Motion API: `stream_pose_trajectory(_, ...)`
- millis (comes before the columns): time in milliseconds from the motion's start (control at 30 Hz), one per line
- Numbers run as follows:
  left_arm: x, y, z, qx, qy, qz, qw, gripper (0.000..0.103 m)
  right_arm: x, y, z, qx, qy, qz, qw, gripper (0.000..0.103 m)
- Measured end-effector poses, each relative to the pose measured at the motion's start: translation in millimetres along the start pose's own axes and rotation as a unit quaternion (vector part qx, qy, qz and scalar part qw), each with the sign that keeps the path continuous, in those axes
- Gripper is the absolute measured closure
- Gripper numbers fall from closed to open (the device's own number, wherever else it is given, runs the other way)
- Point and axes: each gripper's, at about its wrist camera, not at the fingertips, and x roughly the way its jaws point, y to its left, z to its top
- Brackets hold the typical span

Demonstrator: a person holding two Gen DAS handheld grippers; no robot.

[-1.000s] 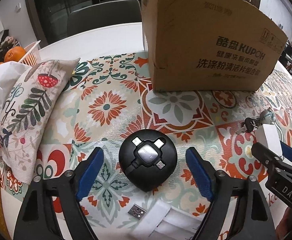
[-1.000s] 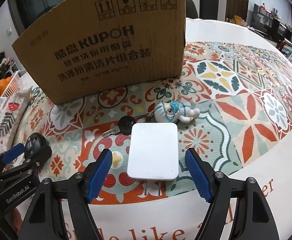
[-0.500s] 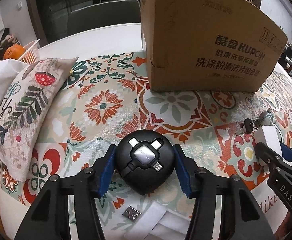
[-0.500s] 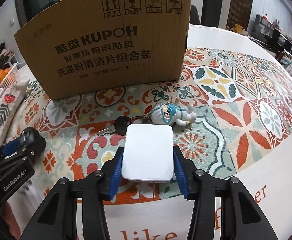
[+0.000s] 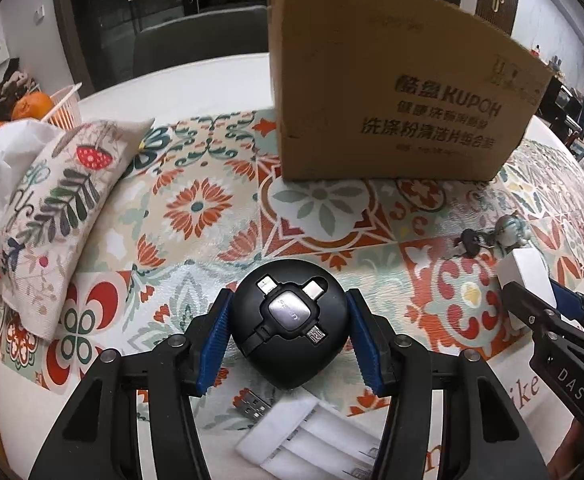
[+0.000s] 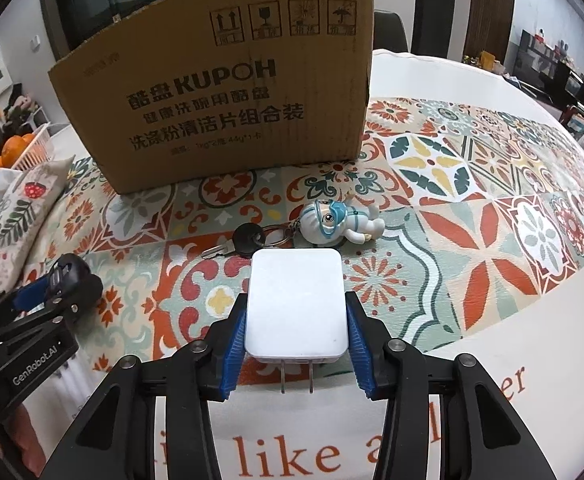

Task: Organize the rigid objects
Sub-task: 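Grasp the black round cable device with the left tool while the right tool grasps the white plug charger, then carry the black device and white plug charger over the box with both tools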

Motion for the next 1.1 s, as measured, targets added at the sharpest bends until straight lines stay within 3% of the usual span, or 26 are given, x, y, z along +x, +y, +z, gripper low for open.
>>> stream_pose_trajectory(667,-64,-22,25,0.007,-0.065,-0.025,0.9975,0.048,-57,-11,18,-0.017,-0.077,0.042,0.996,0.057)
stream_pose_trajectory(1100,-90,-23,57,-0.009,-0.1,-0.036,0.9942,0.048,-86,-9,50,-0.031,-0.134,0.07,0.988,0.057)
